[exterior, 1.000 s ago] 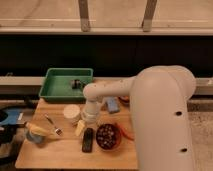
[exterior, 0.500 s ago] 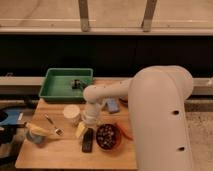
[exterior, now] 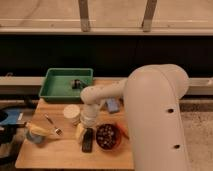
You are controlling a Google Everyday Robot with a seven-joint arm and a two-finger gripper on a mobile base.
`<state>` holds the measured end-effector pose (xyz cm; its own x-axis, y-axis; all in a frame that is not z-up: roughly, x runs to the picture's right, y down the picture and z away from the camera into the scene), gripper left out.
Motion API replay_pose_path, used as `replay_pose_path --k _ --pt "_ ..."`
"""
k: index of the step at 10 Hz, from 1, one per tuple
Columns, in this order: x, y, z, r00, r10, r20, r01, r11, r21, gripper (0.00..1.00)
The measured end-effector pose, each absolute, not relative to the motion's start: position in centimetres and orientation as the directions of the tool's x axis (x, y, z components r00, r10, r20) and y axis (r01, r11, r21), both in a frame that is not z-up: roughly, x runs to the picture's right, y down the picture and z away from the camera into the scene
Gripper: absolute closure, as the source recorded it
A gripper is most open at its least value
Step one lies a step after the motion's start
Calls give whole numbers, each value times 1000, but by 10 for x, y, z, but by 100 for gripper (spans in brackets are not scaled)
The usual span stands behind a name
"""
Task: Place eraser in table surface
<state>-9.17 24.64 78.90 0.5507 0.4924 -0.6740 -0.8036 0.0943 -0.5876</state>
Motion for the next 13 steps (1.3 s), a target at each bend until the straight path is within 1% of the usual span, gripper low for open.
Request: replay_pose_path --k 1,2,5,6,11,13 --pt "-88 245 790 547 496 -674 -806 94 -585 55" --pt "-90 245 789 550 494 -673 -804 94 -587 63" --pt "-96 248 791 557 486 -674 -801 99 -590 93" --pt "-102 250 794 556 486 -675 -800 94 -592 99" --pt "-101 246 792 559 504 -659 -794 96 -601 100" --pt "-89 232 783 543 556 -629 -790 84 -608 100"
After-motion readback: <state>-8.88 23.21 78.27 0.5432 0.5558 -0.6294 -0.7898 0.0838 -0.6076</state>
